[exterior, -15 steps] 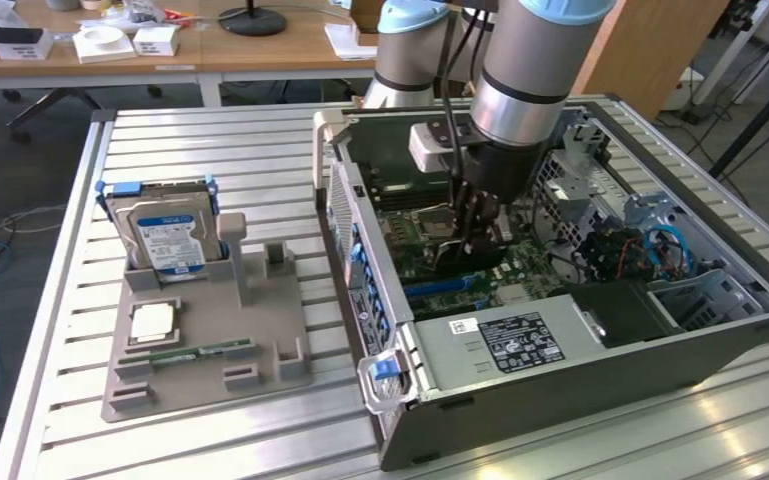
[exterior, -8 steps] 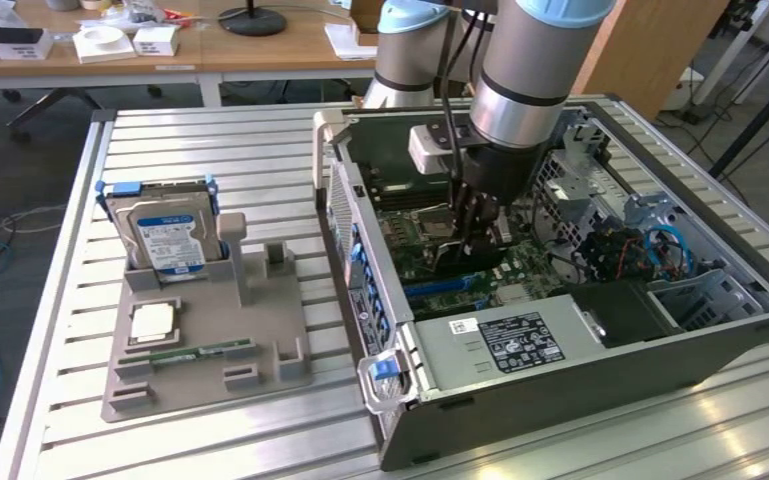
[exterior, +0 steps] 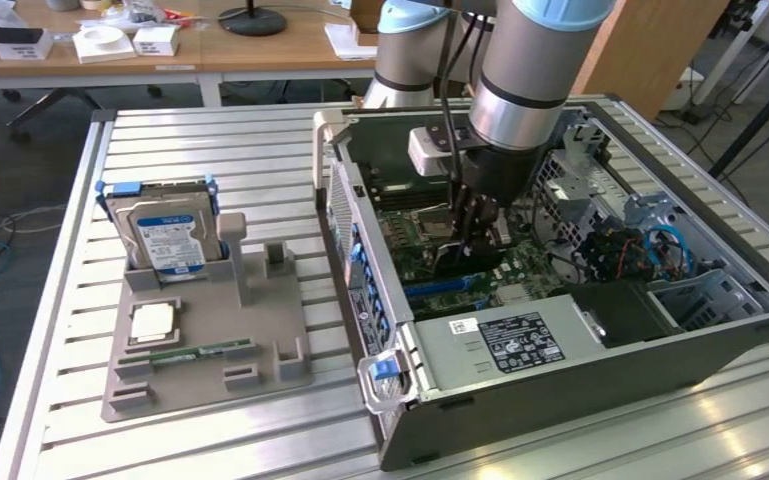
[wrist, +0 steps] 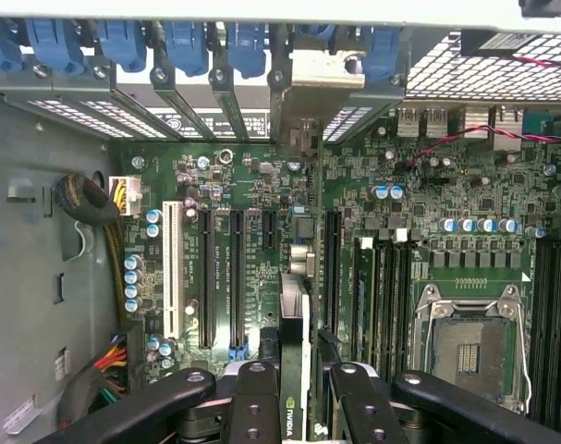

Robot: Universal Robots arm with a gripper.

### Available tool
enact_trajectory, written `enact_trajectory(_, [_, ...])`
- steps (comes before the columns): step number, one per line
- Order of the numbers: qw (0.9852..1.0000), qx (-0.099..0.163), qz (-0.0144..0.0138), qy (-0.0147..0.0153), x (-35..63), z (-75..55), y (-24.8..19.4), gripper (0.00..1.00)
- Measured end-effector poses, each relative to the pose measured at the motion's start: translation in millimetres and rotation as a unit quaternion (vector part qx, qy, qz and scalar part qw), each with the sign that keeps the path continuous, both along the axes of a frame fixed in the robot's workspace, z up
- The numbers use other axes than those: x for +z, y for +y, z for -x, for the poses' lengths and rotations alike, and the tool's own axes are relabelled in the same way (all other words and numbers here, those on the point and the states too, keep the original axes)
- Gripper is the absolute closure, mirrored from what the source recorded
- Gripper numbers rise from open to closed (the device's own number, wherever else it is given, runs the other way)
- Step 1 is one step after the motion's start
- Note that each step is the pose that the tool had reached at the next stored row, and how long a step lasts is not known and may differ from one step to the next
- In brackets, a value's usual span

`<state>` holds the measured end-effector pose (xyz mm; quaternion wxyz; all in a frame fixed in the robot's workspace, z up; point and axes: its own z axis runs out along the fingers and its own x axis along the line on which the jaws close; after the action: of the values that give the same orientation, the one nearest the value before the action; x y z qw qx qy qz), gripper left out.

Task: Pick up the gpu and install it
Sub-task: 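Insert the gpu into the slot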

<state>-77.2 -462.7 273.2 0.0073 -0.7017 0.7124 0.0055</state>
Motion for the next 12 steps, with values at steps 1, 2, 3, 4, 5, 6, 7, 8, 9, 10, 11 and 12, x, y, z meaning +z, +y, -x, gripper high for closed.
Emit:
enact_trajectory(1, [1.0000, 0.000, 0.0000, 0.0000, 0.0, 0.0, 0.0, 0.74])
enact_trajectory(2, [1.0000, 0.000, -0.0001, -0.0001, -0.2, 0.3, 0.0, 0.74])
enact_trajectory(3, [1.0000, 0.000, -0.0001, -0.0001, -0.3, 0.8, 0.1, 0.74])
enact_trajectory(4, [1.0000, 0.000, -0.0002, -0.0001, -0.4, 1.2, 0.1, 0.74])
enact_trajectory(5, [1.0000, 0.000, -0.0002, -0.0001, -0.4, 1.4, 0.1, 0.74])
enact_trajectory(6, [1.0000, 0.000, -0.0001, -0.0001, -0.4, 1.5, 0.1, 0.74])
enact_trajectory(7, [1.0000, 0.000, -0.0001, -0.0001, -0.3, 1.6, 0.1, 0.74])
enact_trajectory(8, [1.0000, 0.000, -0.0001, -0.0001, -0.4, 1.8, 0.0, 0.74])
enact_trajectory(9, [1.0000, 0.000, -0.0001, -0.0001, -0.4, 1.9, 0.0, 0.74])
enact_trajectory(10, [1.0000, 0.000, -0.0001, -0.0001, -0.4, 1.9, 0.0, 0.74])
enact_trajectory(11, [1.0000, 0.000, -0.0001, 0.0000, -0.4, 1.9, 0.0, 0.74])
enact_trajectory(12, [1.0000, 0.000, -0.0001, -0.0001, -0.8, 1.9, 0.0, 0.74])
